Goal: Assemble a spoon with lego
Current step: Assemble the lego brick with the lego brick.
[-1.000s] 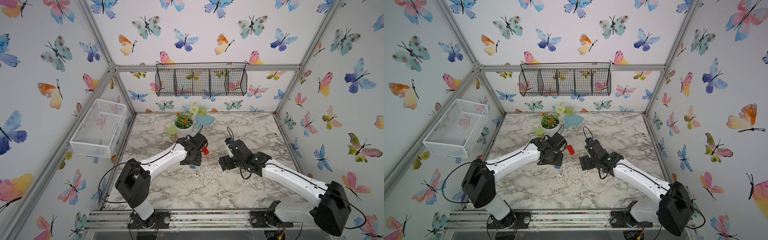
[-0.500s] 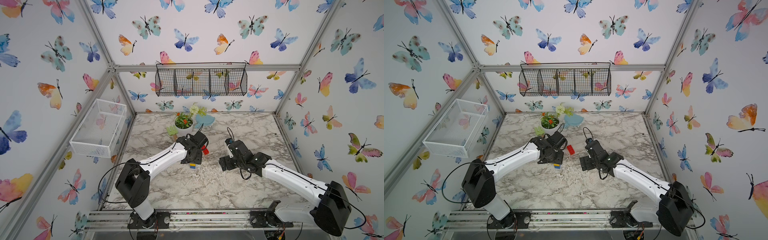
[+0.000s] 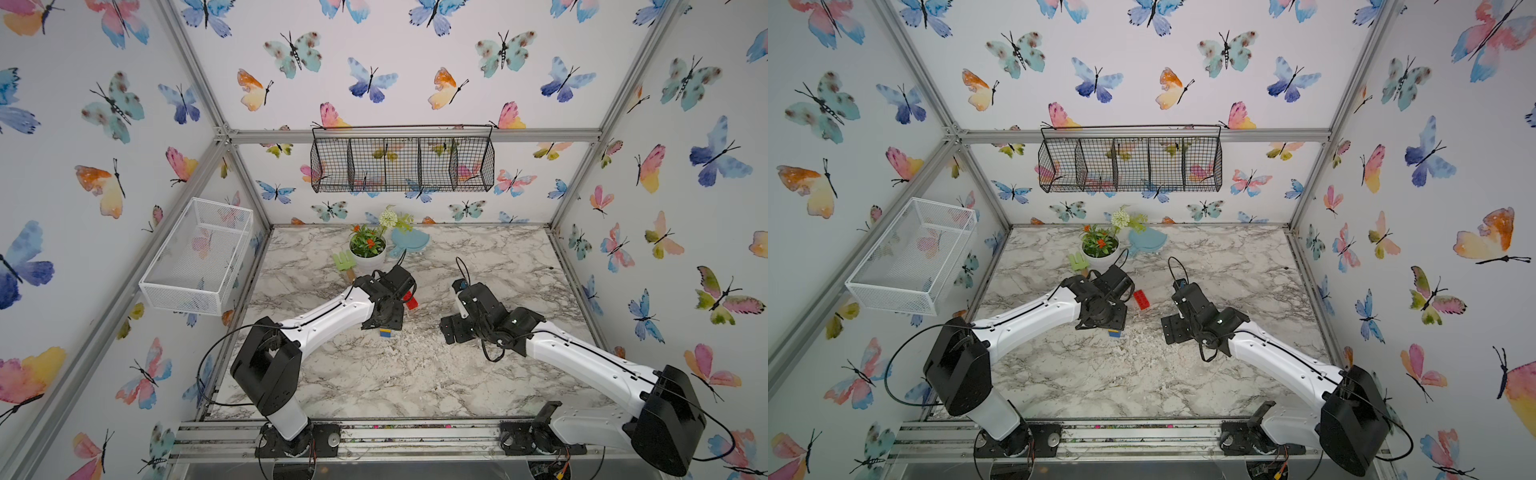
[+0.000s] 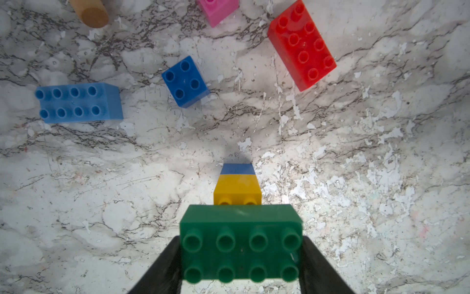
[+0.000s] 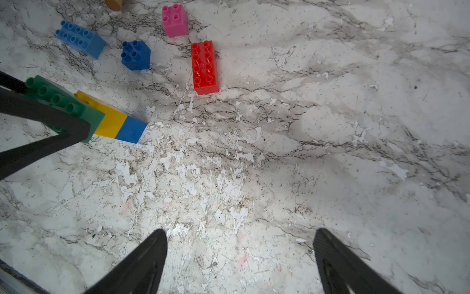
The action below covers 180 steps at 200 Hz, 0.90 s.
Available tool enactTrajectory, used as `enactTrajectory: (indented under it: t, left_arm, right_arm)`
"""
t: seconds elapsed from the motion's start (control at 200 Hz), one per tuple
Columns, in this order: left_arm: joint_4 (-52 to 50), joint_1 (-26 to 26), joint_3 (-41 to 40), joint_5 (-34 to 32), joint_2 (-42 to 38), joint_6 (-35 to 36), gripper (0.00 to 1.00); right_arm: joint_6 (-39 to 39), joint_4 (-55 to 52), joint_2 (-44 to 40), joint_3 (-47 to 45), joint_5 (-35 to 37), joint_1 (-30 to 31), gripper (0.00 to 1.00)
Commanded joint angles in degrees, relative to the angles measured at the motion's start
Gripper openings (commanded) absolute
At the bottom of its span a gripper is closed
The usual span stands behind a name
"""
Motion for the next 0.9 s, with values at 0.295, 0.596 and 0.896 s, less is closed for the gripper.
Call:
enactTrajectory:
  t: [0.295, 0.596, 0.896]
  left_arm:
    - [-0.32, 0.33, -1.64, -1.12, 0.22, 0.3, 0.18]
    - [0.88, 0.43, -4.7, -0.25, -1.05, 0.48, 0.18]
    - [0.31, 0.42, -5.91, -0.14, -2.45, 0.8, 0.17]
  right_arm:
    - [0.3, -0.77, -2.03, -1.24, 1.08, -0.23, 0.93]
    - [0.32, -0.93, -2.09, -1.11, 1.07, -0.25, 0.93]
    - [0.41, -1.2, -2.25, -0.93, 1.32, -0.2, 0.93]
